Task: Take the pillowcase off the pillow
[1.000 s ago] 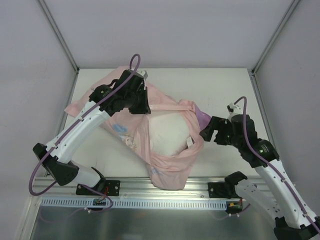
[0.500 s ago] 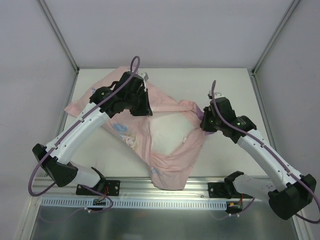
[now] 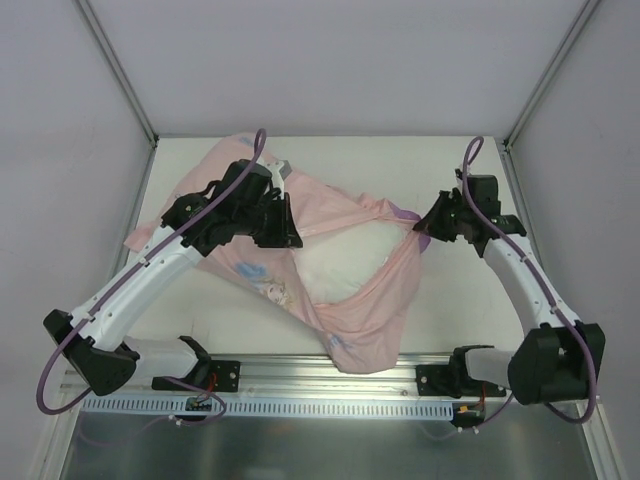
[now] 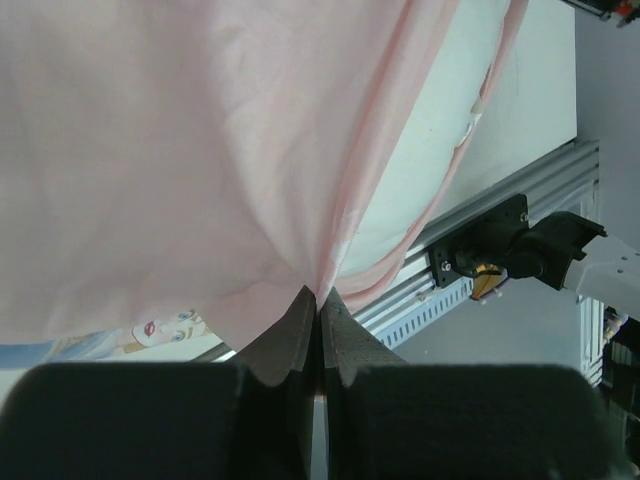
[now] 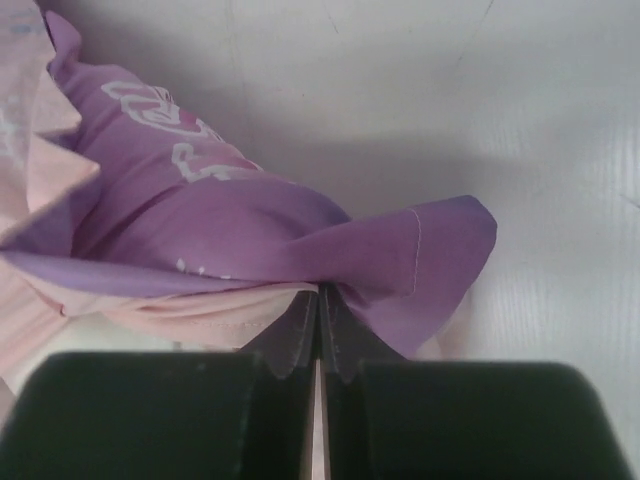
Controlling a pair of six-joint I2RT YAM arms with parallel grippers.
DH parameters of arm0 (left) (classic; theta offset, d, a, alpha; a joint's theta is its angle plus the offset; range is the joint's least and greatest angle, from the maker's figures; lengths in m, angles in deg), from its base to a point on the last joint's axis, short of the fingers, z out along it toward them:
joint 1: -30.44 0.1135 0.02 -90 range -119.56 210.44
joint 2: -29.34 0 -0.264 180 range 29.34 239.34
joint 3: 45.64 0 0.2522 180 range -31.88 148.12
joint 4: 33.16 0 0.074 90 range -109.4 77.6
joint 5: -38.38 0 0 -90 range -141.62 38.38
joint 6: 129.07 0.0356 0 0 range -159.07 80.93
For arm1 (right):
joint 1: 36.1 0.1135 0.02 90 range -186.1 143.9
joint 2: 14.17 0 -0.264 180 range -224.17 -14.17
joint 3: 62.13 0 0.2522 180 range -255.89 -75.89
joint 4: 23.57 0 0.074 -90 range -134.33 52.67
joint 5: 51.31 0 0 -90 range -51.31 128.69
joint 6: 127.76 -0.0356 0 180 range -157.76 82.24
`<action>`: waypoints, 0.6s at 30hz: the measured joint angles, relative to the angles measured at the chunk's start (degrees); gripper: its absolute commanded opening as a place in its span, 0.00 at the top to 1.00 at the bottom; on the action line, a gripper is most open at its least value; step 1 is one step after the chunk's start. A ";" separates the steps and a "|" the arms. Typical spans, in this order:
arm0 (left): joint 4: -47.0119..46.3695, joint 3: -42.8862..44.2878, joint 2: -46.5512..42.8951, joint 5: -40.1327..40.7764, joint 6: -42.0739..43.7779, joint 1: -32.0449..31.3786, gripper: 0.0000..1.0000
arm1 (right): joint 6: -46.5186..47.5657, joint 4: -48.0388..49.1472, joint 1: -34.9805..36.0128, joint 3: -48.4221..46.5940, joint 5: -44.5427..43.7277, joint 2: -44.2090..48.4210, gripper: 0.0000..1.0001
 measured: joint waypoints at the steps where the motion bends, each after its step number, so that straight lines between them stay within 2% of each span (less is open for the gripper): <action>1: -0.24 -0.37 -0.15 -0.13 0.02 0.00 1.00 | -0.85 0.94 -0.90 -0.02 1.51 -1.44 0.99; 7: -1.90 -1.79 0.37 1.33 0.31 0.04 1.00 | -5.92 8.33 -3.76 -0.26 10.40 -13.92 0.99; 8: -1.97 -1.55 0.83 2.21 0.44 0.07 0.93 | -6.43 9.16 -3.78 -0.24 11.52 -15.67 0.99; 9: -1.62 -1.01 1.84 3.19 0.74 0.20 0.48 | -6.97 10.62 -3.78 0.33 12.41 -16.68 0.99; 10: -0.26 0.28 3.26 4.09 1.53 0.44 0.26 | -7.23 11.72 -3.76 1.31 12.22 -16.94 0.99; 12: 1.92 3.56 6.54 5.31 1.70 0.61 0.09 | -7.56 12.63 -3.76 3.23 10.91 -16.44 0.99; 15: 4.02 10.43 12.44 9.18 2.97 -1.33 0.08 | -7.43 12.50 -2.49 4.28 8.87 -14.91 0.99; 18: 5.57 19.10 17.70 15.80 4.31 -8.87 0.18 | -7.21 12.48 -0.39 5.35 7.43 -11.30 0.99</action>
